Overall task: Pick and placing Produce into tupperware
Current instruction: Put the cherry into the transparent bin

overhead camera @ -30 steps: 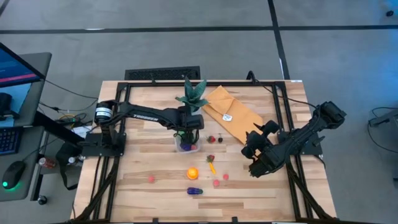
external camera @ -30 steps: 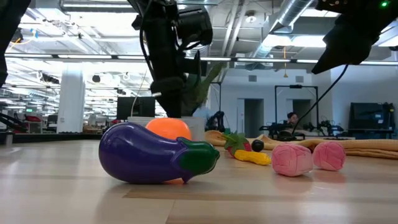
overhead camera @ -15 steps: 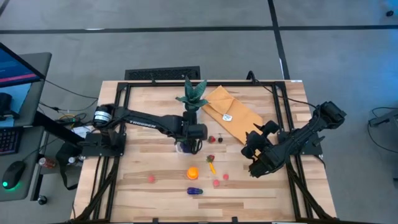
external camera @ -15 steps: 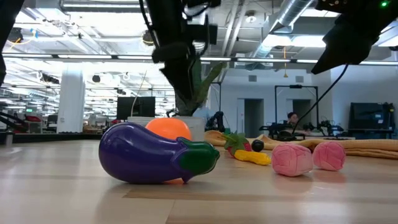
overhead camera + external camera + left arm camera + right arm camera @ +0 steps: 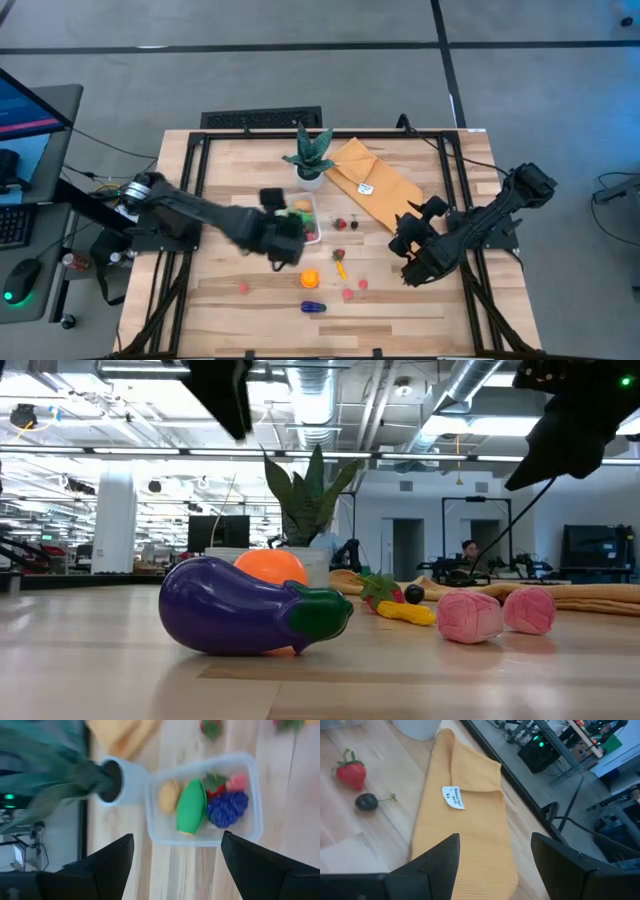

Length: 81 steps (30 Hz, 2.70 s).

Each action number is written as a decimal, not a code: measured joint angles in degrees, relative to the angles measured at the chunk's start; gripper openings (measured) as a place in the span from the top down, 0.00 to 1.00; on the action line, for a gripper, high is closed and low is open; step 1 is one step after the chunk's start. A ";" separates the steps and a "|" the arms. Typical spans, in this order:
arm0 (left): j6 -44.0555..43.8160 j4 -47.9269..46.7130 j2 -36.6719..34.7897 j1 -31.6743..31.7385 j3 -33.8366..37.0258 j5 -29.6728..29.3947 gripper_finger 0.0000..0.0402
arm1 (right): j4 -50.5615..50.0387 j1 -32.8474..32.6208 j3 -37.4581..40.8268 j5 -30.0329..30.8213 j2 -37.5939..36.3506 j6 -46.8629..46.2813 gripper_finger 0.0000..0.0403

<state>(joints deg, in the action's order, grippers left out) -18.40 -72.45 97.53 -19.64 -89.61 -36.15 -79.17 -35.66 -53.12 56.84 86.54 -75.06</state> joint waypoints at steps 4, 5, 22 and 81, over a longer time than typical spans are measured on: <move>-8.21 0.43 -5.32 -7.27 2.65 -6.03 0.28 | 2.63 0.00 1.89 0.07 0.00 0.24 0.41; -9.89 0.78 -6.69 -9.33 3.89 -7.75 0.28 | 3.50 0.00 2.27 0.16 0.00 0.99 0.41; -51.66 3.81 -14.53 -36.42 34.03 -32.84 0.28 | 47.85 4.96 7.16 -4.85 0.00 49.32 0.41; -66.84 -5.04 -14.50 -41.04 38.50 -34.80 0.28 | 97.21 31.26 26.28 -44.24 1.98 63.05 0.46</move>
<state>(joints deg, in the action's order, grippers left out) -85.23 -77.49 83.02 -60.69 -51.11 -70.96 18.03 -4.40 -26.85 12.60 88.52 -12.01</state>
